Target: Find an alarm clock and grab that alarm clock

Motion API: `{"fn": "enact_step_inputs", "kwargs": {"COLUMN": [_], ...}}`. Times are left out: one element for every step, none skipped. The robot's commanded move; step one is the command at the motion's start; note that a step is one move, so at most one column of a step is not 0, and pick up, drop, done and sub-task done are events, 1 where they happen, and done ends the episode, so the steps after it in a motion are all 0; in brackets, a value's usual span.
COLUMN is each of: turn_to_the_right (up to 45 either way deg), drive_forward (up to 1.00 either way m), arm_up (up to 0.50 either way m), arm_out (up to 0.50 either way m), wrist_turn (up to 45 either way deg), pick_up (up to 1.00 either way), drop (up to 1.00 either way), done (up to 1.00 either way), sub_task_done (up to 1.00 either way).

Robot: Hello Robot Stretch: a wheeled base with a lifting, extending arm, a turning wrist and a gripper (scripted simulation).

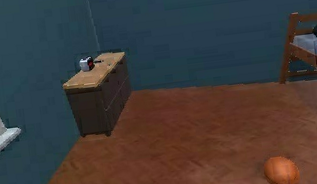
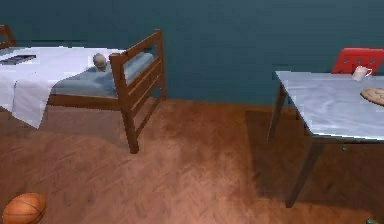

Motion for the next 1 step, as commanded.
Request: {"fn": "enact_step_inputs", "kwargs": {"turn_to_the_right": [-3.0], "drive_forward": [0.00], "arm_up": [0.00], "arm_out": [0.00], "wrist_turn": [0.0], "pick_up": [0.00], "drop": [0.00], "done": [0.00], "sub_task_done": [0.00]}}
